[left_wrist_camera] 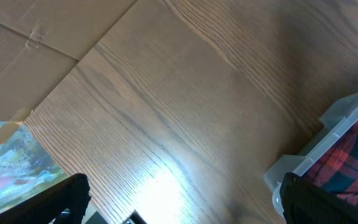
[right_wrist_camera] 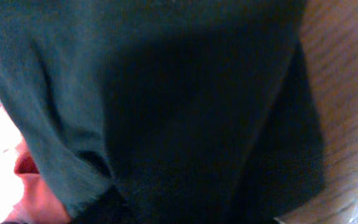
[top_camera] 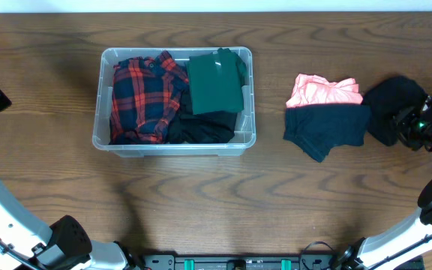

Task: Pack container
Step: 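Reach the right gripper to the black garment at right and grasp it, then carry the black garment with the right gripper and drop it into the bin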

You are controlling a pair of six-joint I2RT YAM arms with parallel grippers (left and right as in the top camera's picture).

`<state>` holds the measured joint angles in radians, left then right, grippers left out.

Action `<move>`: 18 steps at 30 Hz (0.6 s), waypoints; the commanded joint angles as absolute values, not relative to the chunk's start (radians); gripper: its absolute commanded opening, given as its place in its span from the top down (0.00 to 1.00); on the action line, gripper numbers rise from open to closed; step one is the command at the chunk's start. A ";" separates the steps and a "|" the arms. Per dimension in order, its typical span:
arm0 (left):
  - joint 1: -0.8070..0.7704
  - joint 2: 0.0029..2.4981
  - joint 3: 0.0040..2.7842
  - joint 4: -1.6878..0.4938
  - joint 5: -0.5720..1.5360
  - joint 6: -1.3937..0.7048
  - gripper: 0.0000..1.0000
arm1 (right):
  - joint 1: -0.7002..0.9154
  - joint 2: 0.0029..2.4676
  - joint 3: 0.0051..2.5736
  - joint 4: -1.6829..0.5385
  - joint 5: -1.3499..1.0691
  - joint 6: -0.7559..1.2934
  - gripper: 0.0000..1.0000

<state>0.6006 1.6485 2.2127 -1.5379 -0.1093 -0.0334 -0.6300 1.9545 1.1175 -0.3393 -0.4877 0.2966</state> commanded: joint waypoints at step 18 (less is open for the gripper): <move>0.606 1.650 2.222 -1.540 -0.117 -0.046 0.02 | -0.311 1.380 1.212 -0.216 -0.859 0.464 0.96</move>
<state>0.6006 1.6485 2.2127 -1.5379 -0.1093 -0.0334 -0.4026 1.4300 1.1778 -0.2470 -0.7193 0.4068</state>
